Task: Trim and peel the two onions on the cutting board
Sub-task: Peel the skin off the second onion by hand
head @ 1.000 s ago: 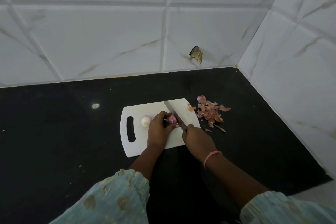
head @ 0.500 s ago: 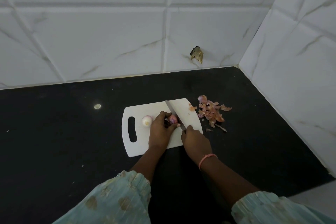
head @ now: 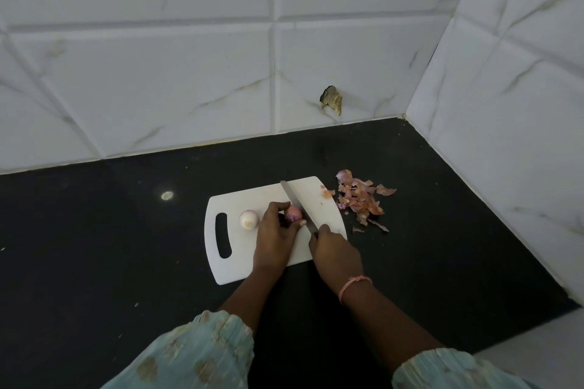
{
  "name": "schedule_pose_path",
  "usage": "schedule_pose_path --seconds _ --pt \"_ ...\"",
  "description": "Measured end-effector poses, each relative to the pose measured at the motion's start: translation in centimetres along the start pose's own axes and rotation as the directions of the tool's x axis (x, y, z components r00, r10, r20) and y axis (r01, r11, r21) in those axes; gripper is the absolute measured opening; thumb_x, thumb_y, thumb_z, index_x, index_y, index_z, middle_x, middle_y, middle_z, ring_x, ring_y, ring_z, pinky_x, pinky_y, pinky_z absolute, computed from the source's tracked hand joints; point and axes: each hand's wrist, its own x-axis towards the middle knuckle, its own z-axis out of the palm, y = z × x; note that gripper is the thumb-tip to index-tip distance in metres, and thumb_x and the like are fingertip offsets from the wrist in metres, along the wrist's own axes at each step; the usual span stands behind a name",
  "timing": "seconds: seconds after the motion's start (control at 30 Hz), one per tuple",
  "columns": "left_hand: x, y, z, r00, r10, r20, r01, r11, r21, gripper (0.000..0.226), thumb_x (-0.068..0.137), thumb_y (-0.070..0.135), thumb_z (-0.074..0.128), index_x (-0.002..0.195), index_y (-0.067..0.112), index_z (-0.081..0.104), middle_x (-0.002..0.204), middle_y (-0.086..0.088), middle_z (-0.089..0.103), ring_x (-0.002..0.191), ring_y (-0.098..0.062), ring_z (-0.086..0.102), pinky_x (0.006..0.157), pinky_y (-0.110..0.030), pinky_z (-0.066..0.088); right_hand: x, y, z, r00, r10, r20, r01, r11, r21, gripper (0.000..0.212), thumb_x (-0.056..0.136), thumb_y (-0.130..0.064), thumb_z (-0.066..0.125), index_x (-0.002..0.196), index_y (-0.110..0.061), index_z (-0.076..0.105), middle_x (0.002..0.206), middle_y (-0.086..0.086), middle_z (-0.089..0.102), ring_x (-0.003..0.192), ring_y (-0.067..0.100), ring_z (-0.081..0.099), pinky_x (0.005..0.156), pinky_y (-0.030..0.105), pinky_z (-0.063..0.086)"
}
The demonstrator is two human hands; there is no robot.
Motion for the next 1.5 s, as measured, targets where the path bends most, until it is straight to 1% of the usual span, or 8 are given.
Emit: schedule_pose_path --seconds 0.27,0.4,0.47,0.57,0.7,1.0,1.13,1.5 --pt "-0.7 1.1 -0.3 0.997 0.065 -0.049 -0.071 0.989 -0.130 0.040 0.089 0.010 0.071 0.120 0.027 0.051 0.113 0.021 0.059 0.104 0.007 0.058 0.081 -0.008 0.048 0.1 -0.1 -0.4 1.000 0.006 0.031 -0.007 0.999 0.042 0.027 0.102 -0.035 0.034 0.107 -0.016 0.051 0.096 0.005 0.066 0.086 0.021 0.066 0.069 0.034 0.050" --pt "-0.6 2.9 -0.6 0.987 -0.061 -0.151 0.015 0.957 -0.289 0.037 0.094 0.012 0.065 0.126 0.026 0.053 0.120 0.013 0.062 0.109 -0.002 0.060 0.081 -0.008 0.049 -0.1 0.0 -0.7 0.999 0.014 0.047 -0.017 0.998 0.066 0.027 0.101 -0.036 0.034 0.107 -0.017 0.052 0.096 0.004 0.066 0.086 0.021 0.065 0.072 0.035 0.051" --pt "-0.2 3.8 -1.2 0.975 -0.214 -0.059 0.164 0.873 -0.458 0.034 0.097 0.019 0.061 0.130 0.024 0.055 0.125 0.006 0.062 0.111 -0.010 0.063 0.079 -0.013 0.053 0.0 0.1 -0.9 0.998 0.015 0.060 -0.020 0.996 0.087 0.027 0.101 -0.037 0.034 0.107 -0.018 0.053 0.096 0.002 0.065 0.085 0.019 0.064 0.072 0.034 0.051" --pt "0.1 5.1 -2.5 0.917 -0.373 0.140 0.351 0.590 -0.727 0.032 0.098 0.011 0.059 0.130 0.011 0.060 0.123 -0.010 0.067 0.110 -0.025 0.068 0.086 -0.030 0.058 -0.1 0.3 -1.2 1.000 0.017 0.020 -0.020 0.991 0.135 0.029 0.101 -0.042 0.036 0.105 -0.021 0.055 0.089 -0.002 0.062 0.080 0.014 0.061 0.065 0.028 0.048" --pt "-0.2 6.3 -3.6 0.888 -0.411 0.205 0.380 0.407 -0.831 0.029 0.097 0.005 0.057 0.125 0.001 0.062 0.117 -0.018 0.068 0.106 -0.032 0.067 0.093 -0.035 0.056 -0.5 0.5 -1.8 0.986 0.022 -0.168 -0.002 0.993 0.115 0.026 0.100 -0.044 0.038 0.104 -0.022 0.051 0.082 -0.004 0.062 0.074 0.012 0.061 0.057 0.026 0.046" --pt "-0.4 6.9 -2.9 0.827 -0.496 0.265 0.466 0.342 -0.816 0.023 0.098 0.008 0.049 0.113 0.002 0.066 0.110 -0.019 0.065 0.088 -0.028 0.061 0.063 -0.027 0.058 -0.5 1.2 -1.8 0.968 0.017 -0.252 0.034 0.980 0.196 0.032 0.098 -0.029 0.049 0.129 -0.023 0.045 0.105 -0.002 0.066 0.091 0.012 0.064 0.064 0.021 0.044" --pt "-0.4 7.4 -2.9 0.820 -0.490 0.297 0.496 0.347 -0.796 0.024 0.098 0.007 0.046 0.110 0.003 0.066 0.112 -0.020 0.065 0.082 -0.023 0.062 0.063 -0.025 0.057 -0.4 0.7 -1.0 0.965 -0.010 -0.260 0.072 0.971 0.229 0.036 0.097 -0.020 0.052 0.131 -0.024 0.043 0.127 -0.002 0.056 0.109 0.014 0.060 0.076 0.025 0.052" --pt "-0.4 9.8 -4.2 0.851 -0.372 0.371 0.505 0.384 -0.773 0.023 0.096 0.009 0.047 0.105 0.005 0.067 0.113 -0.018 0.065 0.067 -0.016 0.050 0.058 -0.023 0.050 0.7 1.0 0.4 0.977 -0.078 -0.200 0.086 0.996 0.030 0.035 0.093 -0.023 0.055 0.128 -0.028 0.049 0.129 0.002 0.050 0.116 0.019 0.048 0.089 0.030 0.052"
